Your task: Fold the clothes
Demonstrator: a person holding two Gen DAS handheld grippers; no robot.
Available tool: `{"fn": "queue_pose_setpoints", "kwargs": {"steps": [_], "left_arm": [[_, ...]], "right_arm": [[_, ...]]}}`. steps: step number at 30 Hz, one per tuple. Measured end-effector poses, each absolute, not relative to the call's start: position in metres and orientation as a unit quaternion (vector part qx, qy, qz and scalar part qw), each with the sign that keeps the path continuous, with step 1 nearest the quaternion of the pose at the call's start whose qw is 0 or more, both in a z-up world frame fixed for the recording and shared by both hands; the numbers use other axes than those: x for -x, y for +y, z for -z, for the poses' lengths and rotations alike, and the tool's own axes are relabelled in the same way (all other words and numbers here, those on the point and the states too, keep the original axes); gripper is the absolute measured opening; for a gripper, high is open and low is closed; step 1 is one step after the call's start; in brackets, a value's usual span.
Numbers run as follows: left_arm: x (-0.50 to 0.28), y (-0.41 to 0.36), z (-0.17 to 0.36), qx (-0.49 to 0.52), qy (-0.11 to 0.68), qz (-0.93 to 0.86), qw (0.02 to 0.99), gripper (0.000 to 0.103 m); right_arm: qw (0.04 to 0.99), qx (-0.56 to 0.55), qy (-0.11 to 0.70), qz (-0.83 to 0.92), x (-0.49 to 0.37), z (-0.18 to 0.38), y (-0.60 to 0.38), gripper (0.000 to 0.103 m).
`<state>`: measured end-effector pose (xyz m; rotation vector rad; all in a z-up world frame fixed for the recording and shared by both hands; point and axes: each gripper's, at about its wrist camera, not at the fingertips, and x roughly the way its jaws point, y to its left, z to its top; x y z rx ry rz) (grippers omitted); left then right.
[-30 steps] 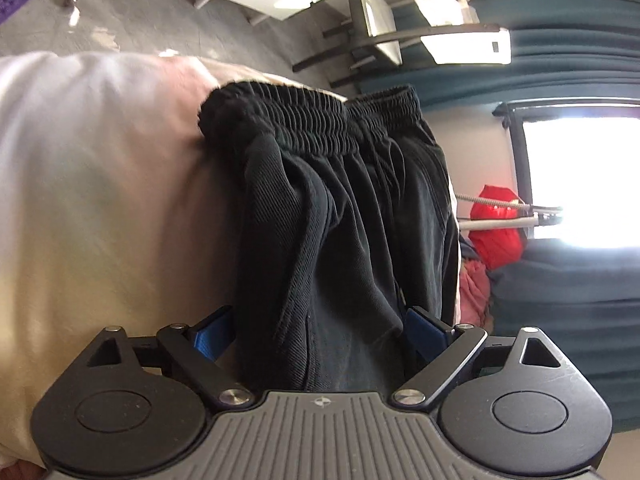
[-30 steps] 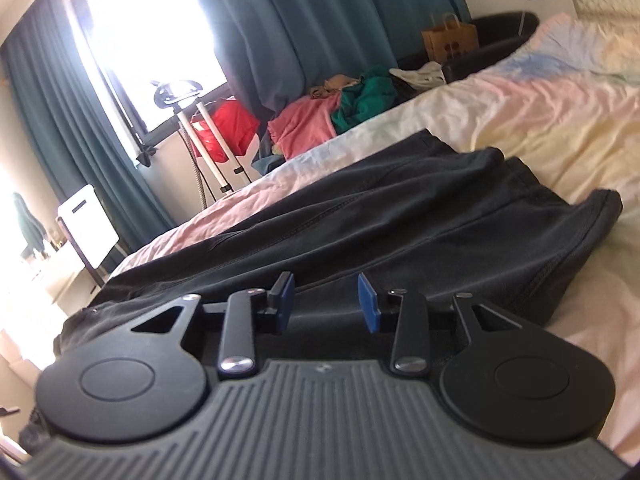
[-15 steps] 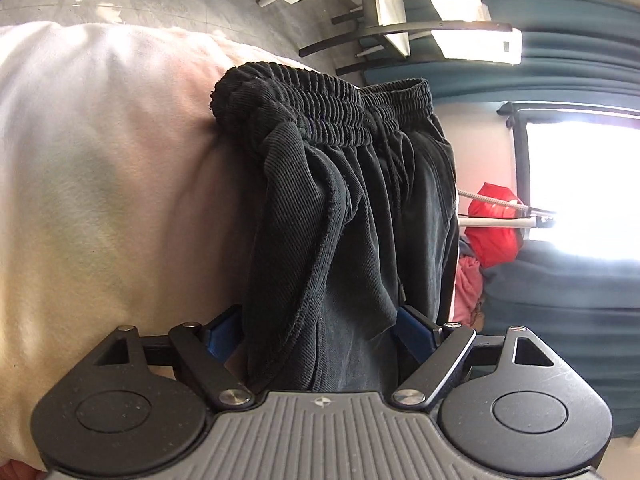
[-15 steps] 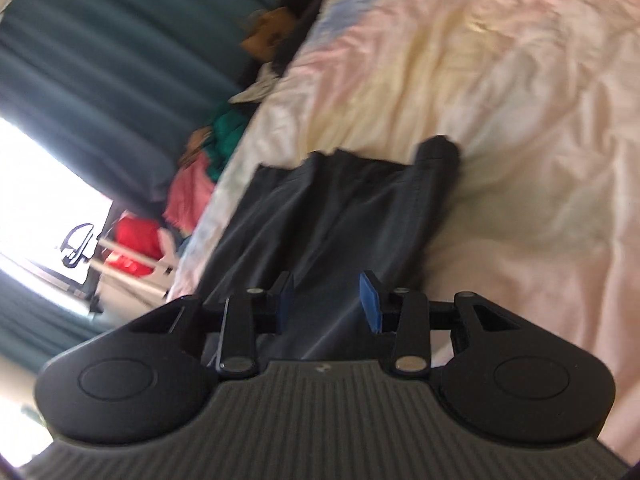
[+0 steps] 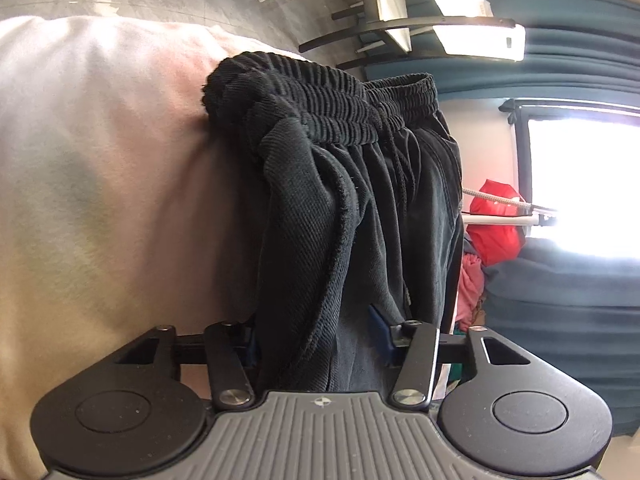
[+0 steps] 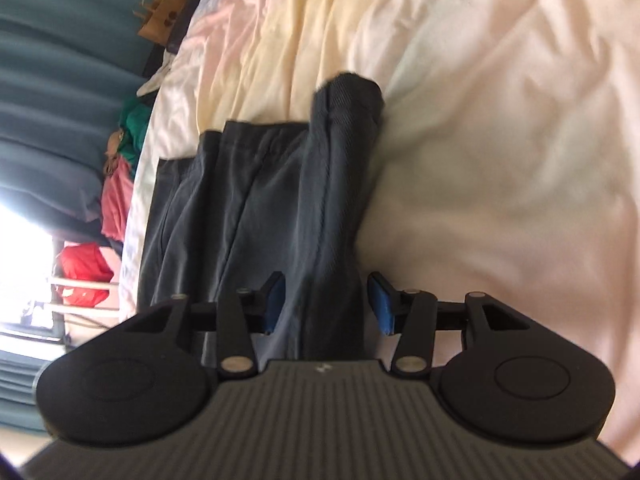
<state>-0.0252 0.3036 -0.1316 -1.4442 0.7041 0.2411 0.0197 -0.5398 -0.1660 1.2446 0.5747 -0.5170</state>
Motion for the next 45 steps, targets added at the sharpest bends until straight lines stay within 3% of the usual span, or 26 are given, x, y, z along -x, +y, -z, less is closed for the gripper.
{"fn": "queue_pose_setpoints", "kwargs": {"steps": [2,3,5,7,17,24,31,35,42,45], "left_arm": [[0.023,0.306,0.132,0.643,0.312,-0.109,0.691,0.044],[0.022,0.307,0.132,0.642,0.311,-0.111,0.692,0.038],[0.021,0.309,0.134,0.645,0.306,-0.112,0.691,0.018],[0.022,0.311,0.135,0.643,0.303,-0.112,0.694,0.015],[0.043,0.307,0.099,0.633,0.207,-0.075,0.742,0.009],[0.014,0.301,0.053,0.594,0.205,-0.051,0.776,0.009],[-0.116,0.283,-0.012,0.479,0.222,-0.038,0.849,0.009],[-0.222,0.271,-0.018,0.423,0.242,-0.058,0.871,0.01],[-0.396,0.249,0.039,0.327,0.313,-0.14,0.88,0.011],[-0.431,0.242,0.071,0.301,0.341,-0.157,0.876,0.012]], "right_arm": [[0.738,-0.57,0.268,0.241,-0.028,0.172,-0.543,0.046],[0.743,-0.565,0.269,0.238,-0.033,0.173,-0.544,0.04],[0.753,-0.549,0.271,0.241,-0.035,0.172,-0.545,0.016],[0.759,-0.55,0.256,0.237,-0.029,0.168,-0.546,0.007],[0.805,-0.494,0.186,0.27,0.002,0.118,-0.522,0.007],[0.833,-0.457,0.182,0.253,-0.013,0.085,-0.526,0.007],[0.844,-0.411,0.217,0.268,-0.145,0.047,-0.529,0.007],[0.855,-0.349,0.235,0.303,-0.243,0.054,-0.524,0.007],[0.854,-0.26,0.283,0.352,-0.389,0.103,-0.51,0.007],[0.852,-0.237,0.302,0.357,-0.413,0.13,-0.508,0.008]]}}
